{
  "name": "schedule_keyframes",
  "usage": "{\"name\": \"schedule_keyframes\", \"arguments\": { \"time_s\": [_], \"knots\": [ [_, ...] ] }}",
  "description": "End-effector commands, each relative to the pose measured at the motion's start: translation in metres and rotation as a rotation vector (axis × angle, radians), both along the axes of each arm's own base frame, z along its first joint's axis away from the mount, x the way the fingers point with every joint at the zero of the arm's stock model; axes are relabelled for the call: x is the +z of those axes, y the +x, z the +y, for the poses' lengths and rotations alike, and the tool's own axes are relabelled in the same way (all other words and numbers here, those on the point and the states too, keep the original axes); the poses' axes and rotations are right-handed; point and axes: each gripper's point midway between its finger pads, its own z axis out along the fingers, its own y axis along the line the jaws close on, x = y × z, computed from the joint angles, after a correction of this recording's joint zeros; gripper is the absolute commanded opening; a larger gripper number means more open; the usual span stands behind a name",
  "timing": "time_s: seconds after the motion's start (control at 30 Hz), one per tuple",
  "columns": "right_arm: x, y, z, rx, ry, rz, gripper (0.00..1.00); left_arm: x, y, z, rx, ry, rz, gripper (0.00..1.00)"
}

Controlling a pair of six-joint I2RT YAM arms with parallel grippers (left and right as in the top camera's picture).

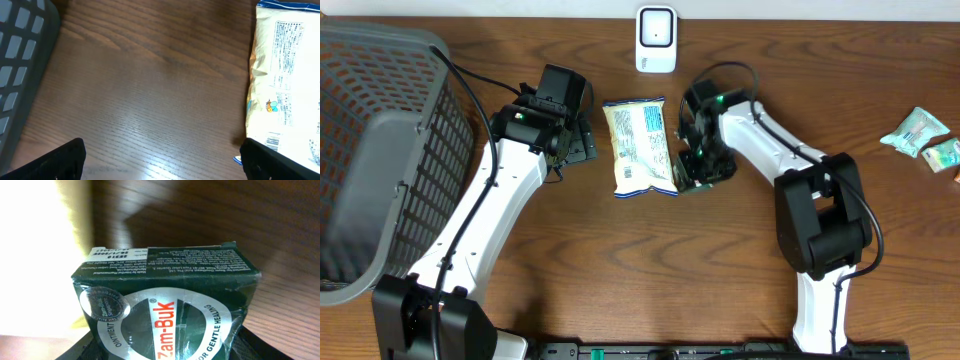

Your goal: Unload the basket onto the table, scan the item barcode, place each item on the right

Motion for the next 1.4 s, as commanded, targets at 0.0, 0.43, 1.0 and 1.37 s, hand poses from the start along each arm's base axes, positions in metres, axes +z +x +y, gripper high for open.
{"name": "schedule_keyframes", "arguments": {
  "time_s": [0.0, 0.43, 1.0, 1.37],
  "knots": [
    [0.031, 0.012, 0.029, 0.076, 0.243, -0.014, 0.54, 0.005, 0.0, 0.003, 0.002, 0.015, -0.012, 0.97],
    [0.133, 0.04, 0.037, 0.106, 0.989, -0.101, 0.49, 0.005, 0.0, 0.003, 0.002, 0.015, -0.012, 0.98],
    [0.18, 0.033, 0.054, 0.21, 1.287, -0.196, 0.5, 0.005, 0.0, 0.003, 0.002, 0.015, -0.012, 0.98],
    [0.192, 0.031, 0.059, 0.224, 1.36, -0.205, 0.51, 0.005, 0.0, 0.003, 0.002, 0.014, -0.012, 0.98]
  ]
}}
